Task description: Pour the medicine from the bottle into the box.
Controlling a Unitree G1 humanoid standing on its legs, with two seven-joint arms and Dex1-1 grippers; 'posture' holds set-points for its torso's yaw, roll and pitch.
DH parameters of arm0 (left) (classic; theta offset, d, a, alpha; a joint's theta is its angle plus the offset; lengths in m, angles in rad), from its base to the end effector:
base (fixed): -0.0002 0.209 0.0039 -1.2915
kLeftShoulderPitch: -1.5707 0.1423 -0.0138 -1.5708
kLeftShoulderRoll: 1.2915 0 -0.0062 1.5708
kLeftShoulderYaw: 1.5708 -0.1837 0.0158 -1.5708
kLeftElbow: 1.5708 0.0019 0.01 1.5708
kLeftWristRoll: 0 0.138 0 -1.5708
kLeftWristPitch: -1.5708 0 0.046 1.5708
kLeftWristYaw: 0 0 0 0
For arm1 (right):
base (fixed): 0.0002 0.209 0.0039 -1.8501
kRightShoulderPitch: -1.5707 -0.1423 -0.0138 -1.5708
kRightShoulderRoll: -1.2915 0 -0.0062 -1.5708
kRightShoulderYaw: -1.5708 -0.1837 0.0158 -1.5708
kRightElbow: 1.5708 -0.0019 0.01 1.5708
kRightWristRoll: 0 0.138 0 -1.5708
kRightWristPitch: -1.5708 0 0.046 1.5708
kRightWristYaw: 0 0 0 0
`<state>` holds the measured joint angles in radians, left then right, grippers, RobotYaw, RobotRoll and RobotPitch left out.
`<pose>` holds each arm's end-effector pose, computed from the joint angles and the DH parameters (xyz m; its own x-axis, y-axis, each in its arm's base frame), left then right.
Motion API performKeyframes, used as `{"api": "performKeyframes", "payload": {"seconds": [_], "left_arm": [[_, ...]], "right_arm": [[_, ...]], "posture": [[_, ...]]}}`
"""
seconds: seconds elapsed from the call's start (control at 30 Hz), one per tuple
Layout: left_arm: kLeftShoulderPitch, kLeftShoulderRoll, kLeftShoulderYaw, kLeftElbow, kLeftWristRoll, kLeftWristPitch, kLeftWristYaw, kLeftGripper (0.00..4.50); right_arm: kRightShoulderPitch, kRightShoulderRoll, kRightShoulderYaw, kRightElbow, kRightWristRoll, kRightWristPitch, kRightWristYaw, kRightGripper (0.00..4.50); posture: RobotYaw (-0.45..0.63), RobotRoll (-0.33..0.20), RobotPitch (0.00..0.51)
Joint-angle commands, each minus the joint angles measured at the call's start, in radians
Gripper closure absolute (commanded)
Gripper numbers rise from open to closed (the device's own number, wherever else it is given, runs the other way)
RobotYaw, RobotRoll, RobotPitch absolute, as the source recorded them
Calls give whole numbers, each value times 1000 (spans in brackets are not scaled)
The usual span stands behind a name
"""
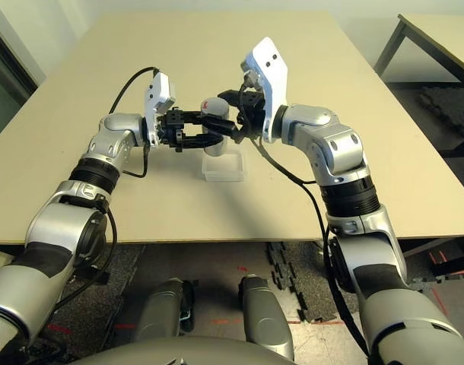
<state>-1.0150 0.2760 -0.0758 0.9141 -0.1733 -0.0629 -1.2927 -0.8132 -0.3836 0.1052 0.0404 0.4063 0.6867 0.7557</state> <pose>0.3636 0.1569 0.1713 0.2131 -0.9693 -0.1223 0.9646 0.1888 0.1842 0.3077 -0.1462 0.2179 0.5136 0.8542 -0.0806 -0.8572 0.5067 -0.0917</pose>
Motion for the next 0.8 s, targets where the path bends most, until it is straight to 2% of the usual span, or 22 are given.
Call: {"api": "performKeyframes", "payload": {"seconds": [0.03, 0.4, 0.8], "left_arm": [[-1, -4, 1, -8, 4, 1, -3, 1826], [1, -7, -1, 1, 12, -2, -6, 1827], [5, -4, 1, 11, 31, -11, 16, 1830]], "right_arm": [[-8, 14, -15, -15, 12, 25, -12, 1924], [-48, 45, -80, -37, 53, 82, -54, 1924], [-93, 58, -116, -20, 56, 55, -86, 1924]], "posture": [[-186, 0, 89], [-189, 0, 90], [-188, 0, 84]]}}
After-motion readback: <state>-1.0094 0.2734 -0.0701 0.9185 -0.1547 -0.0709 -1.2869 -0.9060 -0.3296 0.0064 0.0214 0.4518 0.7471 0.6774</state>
